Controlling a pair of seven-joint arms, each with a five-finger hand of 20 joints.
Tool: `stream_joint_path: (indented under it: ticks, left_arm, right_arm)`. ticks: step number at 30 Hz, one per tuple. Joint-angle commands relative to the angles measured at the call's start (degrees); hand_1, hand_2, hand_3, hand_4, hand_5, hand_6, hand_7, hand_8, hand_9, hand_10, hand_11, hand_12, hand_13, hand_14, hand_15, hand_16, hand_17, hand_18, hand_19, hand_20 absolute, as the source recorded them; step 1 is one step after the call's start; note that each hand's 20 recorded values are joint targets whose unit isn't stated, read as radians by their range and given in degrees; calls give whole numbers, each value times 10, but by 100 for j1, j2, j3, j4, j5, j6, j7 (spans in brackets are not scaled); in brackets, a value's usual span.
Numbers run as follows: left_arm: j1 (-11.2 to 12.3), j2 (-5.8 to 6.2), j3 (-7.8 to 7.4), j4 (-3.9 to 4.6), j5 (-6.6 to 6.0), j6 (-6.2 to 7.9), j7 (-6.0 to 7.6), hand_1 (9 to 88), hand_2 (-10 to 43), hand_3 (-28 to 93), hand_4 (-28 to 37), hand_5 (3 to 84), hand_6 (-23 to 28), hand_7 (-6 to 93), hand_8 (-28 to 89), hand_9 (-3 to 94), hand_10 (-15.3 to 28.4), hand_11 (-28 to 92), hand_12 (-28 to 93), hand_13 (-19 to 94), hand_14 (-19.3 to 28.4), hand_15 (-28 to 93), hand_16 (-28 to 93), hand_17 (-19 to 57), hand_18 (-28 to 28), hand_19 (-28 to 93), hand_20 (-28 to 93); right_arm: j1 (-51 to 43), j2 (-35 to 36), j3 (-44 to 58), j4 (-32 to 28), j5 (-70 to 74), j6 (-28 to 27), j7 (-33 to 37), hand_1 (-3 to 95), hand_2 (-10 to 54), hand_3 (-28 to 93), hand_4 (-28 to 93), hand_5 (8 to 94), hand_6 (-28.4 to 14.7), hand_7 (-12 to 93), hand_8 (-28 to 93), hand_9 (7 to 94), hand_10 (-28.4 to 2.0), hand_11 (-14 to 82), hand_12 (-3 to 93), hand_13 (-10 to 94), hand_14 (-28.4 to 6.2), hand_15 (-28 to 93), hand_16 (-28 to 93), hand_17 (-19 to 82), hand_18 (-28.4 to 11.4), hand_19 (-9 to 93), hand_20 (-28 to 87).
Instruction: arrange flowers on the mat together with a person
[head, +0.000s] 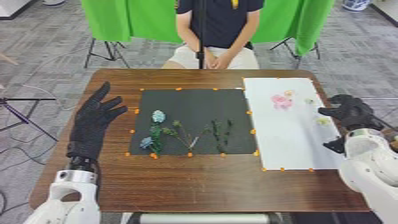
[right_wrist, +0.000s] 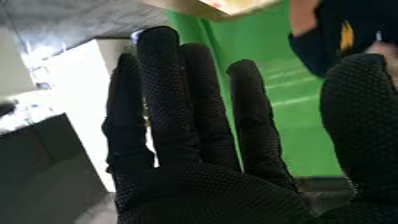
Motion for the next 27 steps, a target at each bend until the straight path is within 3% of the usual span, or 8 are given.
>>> stream_joint_path:
  ticks: [1,7,12,15,17,22,27]
  left_arm:
    - [6,-53,2,28,-6,17,-36,212,56,794,-283,316,26,116,-99,351,174,231,88,259,255,476,-89,-86,236,457,126]
    - [3,-7,20,24,-54,59,18,212,55,796,-283,314,26,115,-99,351,175,233,88,259,256,476,-90,-86,236,457,125]
    - [-28,5,47,43,-61,45,25,214,54,797,-283,314,25,117,-99,351,174,234,87,260,255,476,-90,-86,236,458,125]
    - [-34,9,65,48,-70,32,34,215,54,797,-283,314,25,117,-100,351,175,235,87,260,254,476,-90,-86,236,458,125]
    - [-46,21,85,55,-83,40,44,215,54,796,-283,313,25,118,-100,351,175,235,87,260,254,477,-90,-86,236,458,124]
    - [-36,25,91,57,-126,41,90,215,55,796,-283,312,25,119,-101,351,175,235,86,259,255,476,-90,-86,236,458,124]
    - [-25,-1,81,76,-169,54,77,215,54,797,-283,313,26,118,-100,351,174,236,86,259,255,477,-90,-87,237,458,124]
  right_arm:
    - [94,110,-172,191,-770,-759,144,263,-50,790,-252,476,26,190,-133,530,-137,289,150,548,-133,595,96,189,-228,699,201]
    - [316,159,-507,385,-1068,-1083,159,285,-68,796,-255,492,31,201,-141,536,-134,279,150,551,-128,580,99,187,-226,693,192]
    - [654,250,-1017,582,-1438,-976,164,324,-89,788,-266,524,43,219,-154,561,-129,267,150,571,-118,556,101,198,-219,690,185]
    - [875,338,-1407,684,-1649,-850,197,370,-94,764,-278,591,51,217,-159,615,-114,262,149,620,-98,526,114,219,-211,695,181]
    - [973,382,-1632,775,-1926,-694,206,426,-95,714,-281,650,53,215,-98,680,-99,251,157,661,-83,503,138,239,-200,709,179]
    - [1017,387,-1772,829,-1993,-462,304,559,-95,606,-282,817,68,189,-29,875,-56,120,300,776,-43,451,221,296,-164,751,187]
    - [778,251,-1351,678,-1985,-353,290,593,-95,583,-283,842,63,177,-18,919,-41,112,331,800,-34,456,240,311,-151,765,184]
